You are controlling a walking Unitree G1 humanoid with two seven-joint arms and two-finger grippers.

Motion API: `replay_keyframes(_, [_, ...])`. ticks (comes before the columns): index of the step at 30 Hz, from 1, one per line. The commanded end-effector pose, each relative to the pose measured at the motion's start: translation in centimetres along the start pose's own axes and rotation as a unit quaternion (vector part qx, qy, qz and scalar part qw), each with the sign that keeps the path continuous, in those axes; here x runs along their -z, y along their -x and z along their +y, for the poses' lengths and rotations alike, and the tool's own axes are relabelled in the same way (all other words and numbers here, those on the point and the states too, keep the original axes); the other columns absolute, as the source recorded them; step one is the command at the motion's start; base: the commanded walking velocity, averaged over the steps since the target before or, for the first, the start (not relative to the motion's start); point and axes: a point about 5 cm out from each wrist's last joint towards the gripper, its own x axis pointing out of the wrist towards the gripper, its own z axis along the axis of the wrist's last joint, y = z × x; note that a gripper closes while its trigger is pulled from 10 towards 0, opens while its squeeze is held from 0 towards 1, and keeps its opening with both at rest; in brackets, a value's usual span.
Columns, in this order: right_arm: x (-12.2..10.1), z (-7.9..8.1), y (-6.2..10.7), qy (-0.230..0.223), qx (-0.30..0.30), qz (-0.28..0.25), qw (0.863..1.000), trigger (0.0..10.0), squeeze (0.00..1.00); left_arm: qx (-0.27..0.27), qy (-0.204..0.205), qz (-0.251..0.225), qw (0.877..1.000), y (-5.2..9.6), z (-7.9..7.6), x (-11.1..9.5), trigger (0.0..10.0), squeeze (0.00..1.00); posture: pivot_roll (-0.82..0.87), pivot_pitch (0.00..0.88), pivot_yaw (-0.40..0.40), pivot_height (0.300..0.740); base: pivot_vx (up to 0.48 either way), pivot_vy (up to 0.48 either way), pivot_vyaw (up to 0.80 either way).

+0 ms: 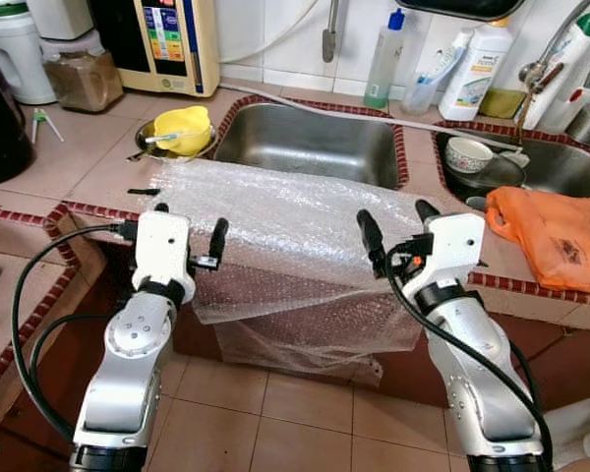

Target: Kitchen organization

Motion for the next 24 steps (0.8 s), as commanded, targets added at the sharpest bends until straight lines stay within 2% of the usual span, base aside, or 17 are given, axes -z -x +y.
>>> replay_keyframes(1, [-0.24,0.06,0.08,0.002,-0.005,0.0,1.0,10.0,0.0,-0.007,0.003,-0.008,1.0,-0.03,0.18,-0.28,10.0,0.0,0.11,0.065,-0.076,0.74,0.0,0.0,0.0])
replay_keyframes(5, [-0.34,0.13,0.02,0.002,-0.008,0.0,1.0,10.0,0.0,-0.011,0.007,-0.006,1.0,-0.01,0.3,-0.21,10.0,0.0,0.1,0.069,-0.079,0.74,0.12,0.0,0.0])
replay_keyframes(24, [-0.04,0.35,0.24,0.003,-0.013,0.008,1.0,10.0,0.0,-0.006,0.014,-0.002,1.0,0.11,-0.09,0.0,10.0,0.0,0.1,0.082,-0.081,0.74,0.298,0.0,0.0])
